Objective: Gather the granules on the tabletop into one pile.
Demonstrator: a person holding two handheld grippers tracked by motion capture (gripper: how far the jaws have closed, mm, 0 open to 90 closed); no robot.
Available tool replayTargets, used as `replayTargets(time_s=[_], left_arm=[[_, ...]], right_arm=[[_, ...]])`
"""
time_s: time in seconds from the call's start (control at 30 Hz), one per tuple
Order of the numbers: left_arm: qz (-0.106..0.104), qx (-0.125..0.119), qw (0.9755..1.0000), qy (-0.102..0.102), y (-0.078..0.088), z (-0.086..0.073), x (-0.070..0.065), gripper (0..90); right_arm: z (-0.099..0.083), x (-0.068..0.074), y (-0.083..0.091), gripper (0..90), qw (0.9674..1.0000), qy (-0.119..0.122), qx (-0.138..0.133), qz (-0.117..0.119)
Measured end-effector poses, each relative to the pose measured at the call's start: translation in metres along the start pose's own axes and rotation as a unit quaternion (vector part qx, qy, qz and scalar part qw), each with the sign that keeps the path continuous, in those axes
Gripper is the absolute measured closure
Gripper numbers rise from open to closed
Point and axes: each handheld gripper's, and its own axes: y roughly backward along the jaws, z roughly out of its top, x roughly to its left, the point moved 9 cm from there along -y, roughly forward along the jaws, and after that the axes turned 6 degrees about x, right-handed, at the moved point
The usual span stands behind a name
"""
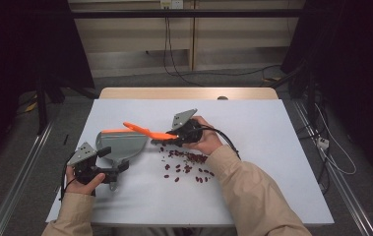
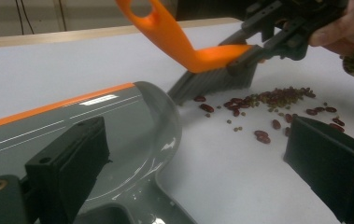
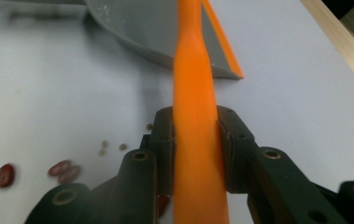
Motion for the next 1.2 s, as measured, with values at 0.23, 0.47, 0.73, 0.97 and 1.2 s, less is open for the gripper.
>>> replayTargets(time_s=[0.23, 0.47, 0.73, 0.97, 1.2], left_arm=[[0.002, 0.002, 1.0000, 0.000, 0.000, 0.000, -0.001, 5.8], [0.002, 0.004, 1.0000, -0.001, -0.001, -0.001, -0.001, 5.8], [0.002, 0.003, 1.0000, -0.003, -0.001, 0.000, -0.001, 5.8], [0.001, 0.002, 1.0000, 0.000, -0.001, 0.000, -0.001, 5.8], [0.000, 0.003, 1.0000, -0.002, -0.001, 0.000, -0.001, 5.8]], right_arm=[[-0.008, 0.019, 0.013, 71.3, 0.9995, 0.017, 0.001, 0.025], [-0.014, 0.030, 0.024, 71.3, 0.9991, 0.024, 0.004, 0.036], [-0.014, 0.032, 0.029, 71.4, 0.9995, 0.018, -0.002, 0.026], [-0.004, 0.020, 0.040, 71.4, 0.9994, 0.000, -0.033, 0.008], [-0.026, -0.003, 0.043, 71.4, 0.9995, -0.017, -0.005, -0.027]])
